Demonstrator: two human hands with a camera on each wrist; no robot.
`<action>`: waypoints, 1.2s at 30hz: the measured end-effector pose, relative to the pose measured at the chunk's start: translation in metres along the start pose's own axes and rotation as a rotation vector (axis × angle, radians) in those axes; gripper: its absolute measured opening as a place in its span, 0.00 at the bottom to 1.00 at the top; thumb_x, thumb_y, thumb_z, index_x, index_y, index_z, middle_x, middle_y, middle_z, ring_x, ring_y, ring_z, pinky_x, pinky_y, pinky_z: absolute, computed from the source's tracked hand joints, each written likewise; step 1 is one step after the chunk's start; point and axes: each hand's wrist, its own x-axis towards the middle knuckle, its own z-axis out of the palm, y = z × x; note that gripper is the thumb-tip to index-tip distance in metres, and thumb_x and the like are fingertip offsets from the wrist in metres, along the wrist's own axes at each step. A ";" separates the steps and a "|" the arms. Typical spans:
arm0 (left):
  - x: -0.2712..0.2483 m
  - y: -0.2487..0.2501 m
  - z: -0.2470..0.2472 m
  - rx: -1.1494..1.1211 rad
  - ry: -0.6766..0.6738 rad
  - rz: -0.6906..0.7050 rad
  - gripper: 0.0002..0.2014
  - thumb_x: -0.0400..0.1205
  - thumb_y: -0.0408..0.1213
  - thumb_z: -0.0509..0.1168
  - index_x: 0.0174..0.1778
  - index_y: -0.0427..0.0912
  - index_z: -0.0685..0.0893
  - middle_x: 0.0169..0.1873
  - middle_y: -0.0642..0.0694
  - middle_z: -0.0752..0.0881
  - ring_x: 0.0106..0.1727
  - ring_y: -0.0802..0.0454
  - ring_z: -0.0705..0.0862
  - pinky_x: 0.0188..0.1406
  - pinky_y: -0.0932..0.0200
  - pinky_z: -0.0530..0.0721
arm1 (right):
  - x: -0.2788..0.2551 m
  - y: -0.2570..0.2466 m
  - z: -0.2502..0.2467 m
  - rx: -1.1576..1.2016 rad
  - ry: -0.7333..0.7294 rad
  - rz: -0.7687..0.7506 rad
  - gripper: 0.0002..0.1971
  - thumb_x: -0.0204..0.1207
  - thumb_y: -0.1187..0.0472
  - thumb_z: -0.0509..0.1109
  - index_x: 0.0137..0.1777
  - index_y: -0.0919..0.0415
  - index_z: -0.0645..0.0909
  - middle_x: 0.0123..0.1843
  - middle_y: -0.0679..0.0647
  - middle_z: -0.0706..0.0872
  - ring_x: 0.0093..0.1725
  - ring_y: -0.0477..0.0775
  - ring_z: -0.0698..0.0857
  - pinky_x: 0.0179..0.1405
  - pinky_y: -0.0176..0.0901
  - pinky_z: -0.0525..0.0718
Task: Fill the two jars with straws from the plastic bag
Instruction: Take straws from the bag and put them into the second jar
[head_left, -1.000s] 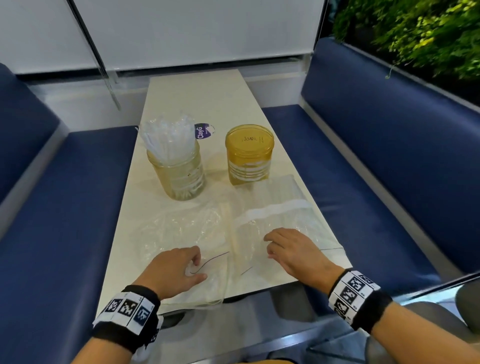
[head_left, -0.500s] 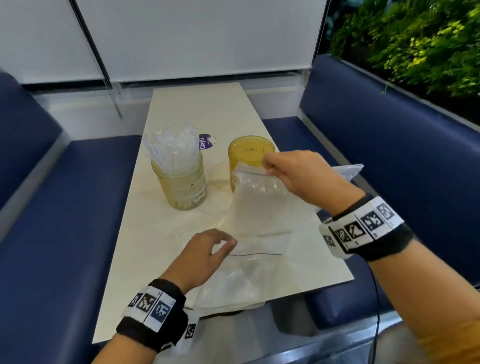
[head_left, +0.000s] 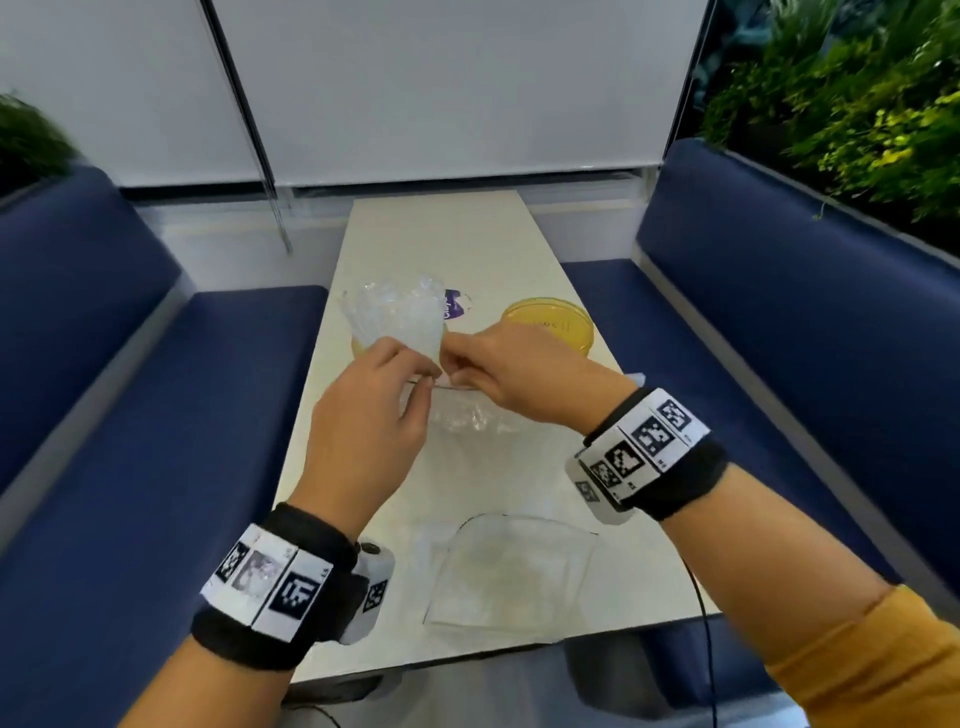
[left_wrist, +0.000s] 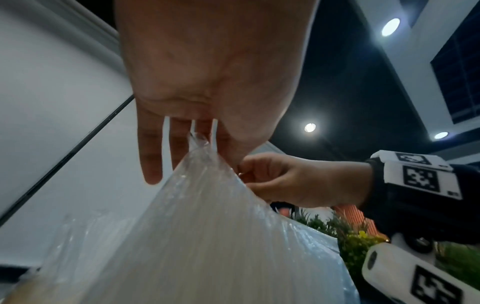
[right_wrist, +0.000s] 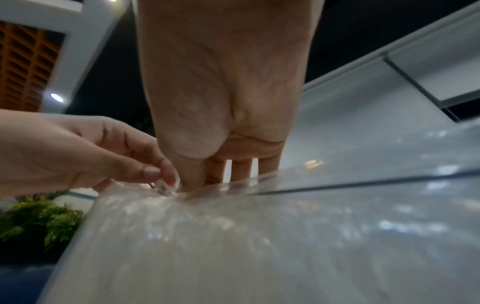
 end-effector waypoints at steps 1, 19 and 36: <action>0.001 -0.006 0.003 0.024 -0.035 -0.028 0.05 0.84 0.37 0.68 0.54 0.46 0.88 0.50 0.54 0.85 0.46 0.53 0.84 0.40 0.66 0.71 | 0.003 -0.001 0.007 0.031 -0.009 0.012 0.03 0.85 0.54 0.61 0.50 0.51 0.74 0.40 0.51 0.85 0.38 0.57 0.83 0.37 0.54 0.82; 0.040 -0.018 -0.005 0.112 -0.320 -0.094 0.10 0.85 0.50 0.65 0.49 0.56 0.91 0.42 0.57 0.91 0.43 0.55 0.87 0.41 0.58 0.81 | 0.001 0.008 0.055 -0.160 0.542 -0.170 0.09 0.84 0.59 0.68 0.44 0.60 0.85 0.40 0.53 0.84 0.38 0.58 0.80 0.32 0.54 0.77; 0.054 -0.010 0.006 0.448 -0.385 -0.044 0.07 0.86 0.38 0.59 0.50 0.43 0.82 0.38 0.47 0.78 0.36 0.45 0.78 0.29 0.56 0.67 | -0.025 -0.022 0.070 -0.221 0.655 -0.226 0.10 0.85 0.66 0.66 0.42 0.61 0.86 0.38 0.54 0.84 0.44 0.60 0.83 0.43 0.54 0.79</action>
